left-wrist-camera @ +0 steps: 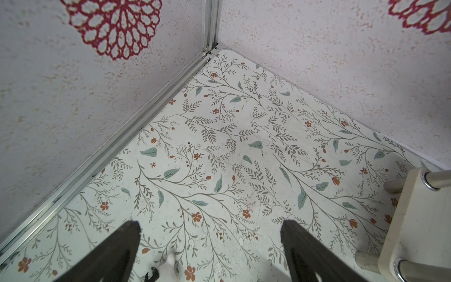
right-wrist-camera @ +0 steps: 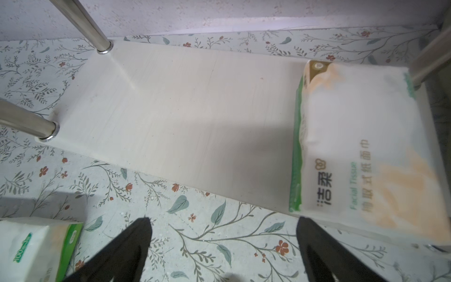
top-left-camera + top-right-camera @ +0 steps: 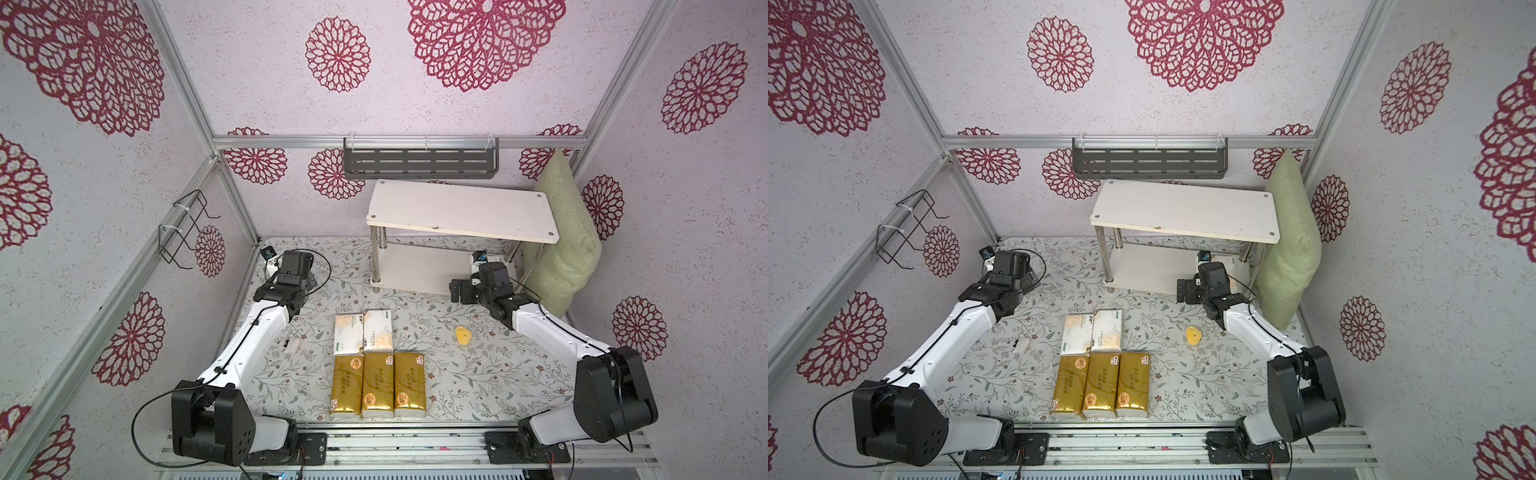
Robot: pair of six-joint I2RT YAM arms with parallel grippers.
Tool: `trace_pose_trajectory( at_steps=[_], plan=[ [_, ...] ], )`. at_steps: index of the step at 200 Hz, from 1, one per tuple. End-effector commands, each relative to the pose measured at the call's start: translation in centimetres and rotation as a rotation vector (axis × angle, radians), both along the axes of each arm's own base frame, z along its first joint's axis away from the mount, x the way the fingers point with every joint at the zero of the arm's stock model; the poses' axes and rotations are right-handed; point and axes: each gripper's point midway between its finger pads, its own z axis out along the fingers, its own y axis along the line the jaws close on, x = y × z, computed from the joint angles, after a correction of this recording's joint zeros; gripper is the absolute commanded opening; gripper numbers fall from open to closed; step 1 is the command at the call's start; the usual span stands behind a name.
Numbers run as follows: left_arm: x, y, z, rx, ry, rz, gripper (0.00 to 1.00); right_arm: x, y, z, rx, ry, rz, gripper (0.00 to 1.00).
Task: Place the tissue boxes on the shelf by color
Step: Pick up the box of tissues from the center of the board.
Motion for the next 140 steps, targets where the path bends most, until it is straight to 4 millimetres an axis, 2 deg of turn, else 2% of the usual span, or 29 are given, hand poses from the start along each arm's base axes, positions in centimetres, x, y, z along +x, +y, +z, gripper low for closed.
trace_pose_trajectory(
  at_steps=[1, 67, 140],
  plan=[
    [-0.1, -0.3, 0.3, 0.001, -0.019, -0.006, 0.97, -0.2, 1.2, 1.9, 0.050, -0.054, 0.011, 0.99],
    [-0.2, -0.4, -0.1, -0.004, -0.014, -0.007, 0.97, -1.9, 3.7, 0.1, 0.087, -0.021, 0.054, 0.99],
    [-0.2, -0.4, -0.3, -0.004, -0.005, -0.008, 0.97, -3.0, 6.3, -1.0, 0.091, 0.000, 0.104, 0.99]
  ],
)
